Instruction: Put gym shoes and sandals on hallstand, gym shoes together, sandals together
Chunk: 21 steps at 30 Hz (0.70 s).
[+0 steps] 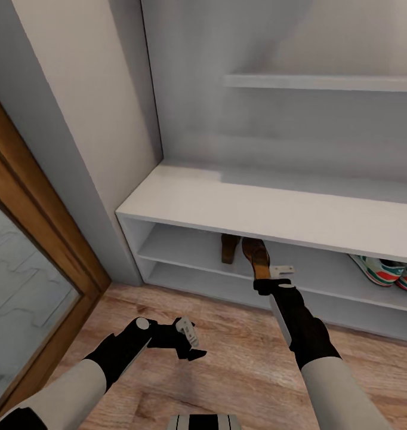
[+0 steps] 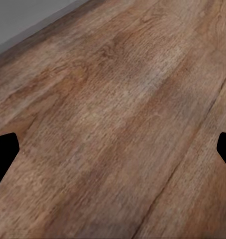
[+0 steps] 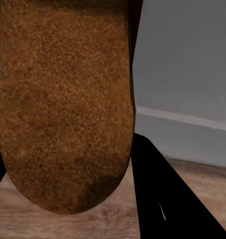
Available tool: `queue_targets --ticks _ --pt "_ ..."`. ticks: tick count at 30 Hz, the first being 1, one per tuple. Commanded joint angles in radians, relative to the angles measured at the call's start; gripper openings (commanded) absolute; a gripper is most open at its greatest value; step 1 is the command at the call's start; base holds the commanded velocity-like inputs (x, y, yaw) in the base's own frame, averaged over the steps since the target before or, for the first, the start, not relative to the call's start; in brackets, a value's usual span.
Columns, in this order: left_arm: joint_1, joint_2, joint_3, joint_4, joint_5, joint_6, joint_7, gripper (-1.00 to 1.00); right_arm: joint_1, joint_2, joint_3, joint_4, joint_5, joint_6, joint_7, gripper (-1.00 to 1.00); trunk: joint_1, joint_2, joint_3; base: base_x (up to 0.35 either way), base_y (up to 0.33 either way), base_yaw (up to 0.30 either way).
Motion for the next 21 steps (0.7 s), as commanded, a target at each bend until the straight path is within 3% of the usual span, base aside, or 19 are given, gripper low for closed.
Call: queue_targets --ticks 1,9,21 --pt "0.000 0.001 -0.002 -0.003 -0.001 0.007 -0.002 1.00 0.000 0.000 0.001 -0.001 0.002 0.007 -0.003 -1.00 0.000 0.000 -0.001 0.085 0.001 0.000" --pt "0.000 0.001 -0.002 -0.003 -0.002 0.007 -0.002 1.00 0.000 0.000 0.001 -0.001 0.002 0.007 -0.003 -1.00 0.000 0.000 -0.001 0.259 -0.027 0.000" --pt "0.000 0.000 -0.003 -0.003 -0.002 0.007 -0.002 1.00 0.000 0.000 0.001 -0.001 0.001 0.007 -0.003 -1.00 0.000 0.000 -0.001 0.104 -0.005 0.000"
